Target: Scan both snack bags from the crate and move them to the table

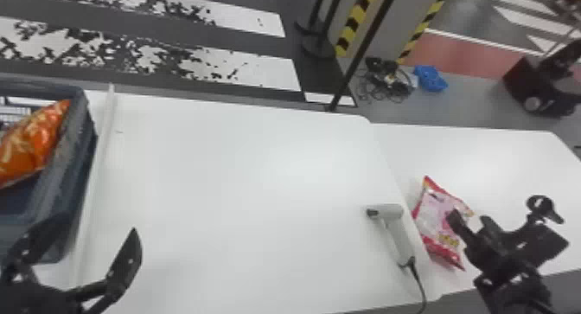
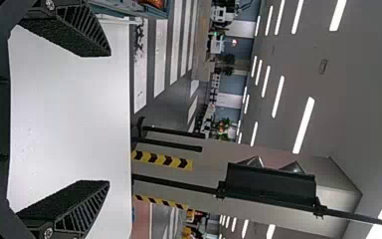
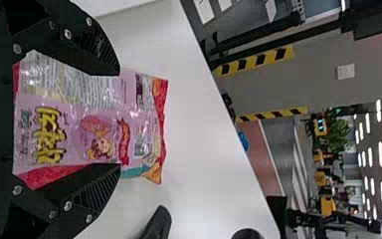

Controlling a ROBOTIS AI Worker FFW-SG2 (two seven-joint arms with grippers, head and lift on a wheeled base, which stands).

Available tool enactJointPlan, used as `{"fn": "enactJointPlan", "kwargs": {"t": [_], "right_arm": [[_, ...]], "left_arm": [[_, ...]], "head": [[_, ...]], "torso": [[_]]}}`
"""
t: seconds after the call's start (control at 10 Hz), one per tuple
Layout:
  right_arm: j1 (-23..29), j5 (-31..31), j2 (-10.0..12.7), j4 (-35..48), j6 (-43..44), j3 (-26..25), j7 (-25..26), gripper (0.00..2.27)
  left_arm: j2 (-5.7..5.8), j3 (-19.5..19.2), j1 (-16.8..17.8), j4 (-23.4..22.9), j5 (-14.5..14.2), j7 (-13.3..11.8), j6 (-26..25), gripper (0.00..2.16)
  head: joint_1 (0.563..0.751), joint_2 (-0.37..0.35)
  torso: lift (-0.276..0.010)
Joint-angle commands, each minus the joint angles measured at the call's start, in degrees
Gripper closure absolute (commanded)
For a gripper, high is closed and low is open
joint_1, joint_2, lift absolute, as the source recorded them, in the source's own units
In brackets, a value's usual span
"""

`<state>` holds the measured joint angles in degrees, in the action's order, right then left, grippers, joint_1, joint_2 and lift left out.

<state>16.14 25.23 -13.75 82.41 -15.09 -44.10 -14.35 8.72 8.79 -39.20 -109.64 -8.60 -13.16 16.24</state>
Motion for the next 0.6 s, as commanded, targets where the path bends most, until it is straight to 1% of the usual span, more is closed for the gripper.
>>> {"fn": "enactJointPlan", "kwargs": {"t": [0.0,0.1,0.2,0.3,0.5], "right_arm": [[8.38,4.30,5.84,15.23,0.36,0.33,-3.85,0.06],[11.46,8.35,9.62,20.51,0.54,0.86,-7.27,0.06],[13.92,8.87,11.20,23.49,1.24,3.59,-7.98,0.06],[16.29,8.08,11.99,24.20,5.63,7.63,-8.68,0.03],[20.42,4.92,13.66,24.11,17.24,16.33,-8.68,0.04]], "left_arm": [[-0.28,0.44,0.00,-0.23,0.34,-0.03,-0.91,0.08],[-0.37,0.70,-0.09,-0.49,0.43,-0.29,-0.91,0.08],[-0.46,0.79,-0.44,-1.28,0.51,-0.12,-1.08,0.08],[-0.46,0.79,-1.06,-2.16,0.51,0.06,-1.08,0.08],[-0.46,0.70,-2.55,-4.53,0.51,0.50,-1.79,0.08]], "head": [[0.695,-0.350],[0.695,-0.350],[0.695,-0.350],[0.695,-0.350],[0.695,-0.350]], "torso": [[-0.087],[-0.087],[-0.087],[-0.087],[-0.087]]}}
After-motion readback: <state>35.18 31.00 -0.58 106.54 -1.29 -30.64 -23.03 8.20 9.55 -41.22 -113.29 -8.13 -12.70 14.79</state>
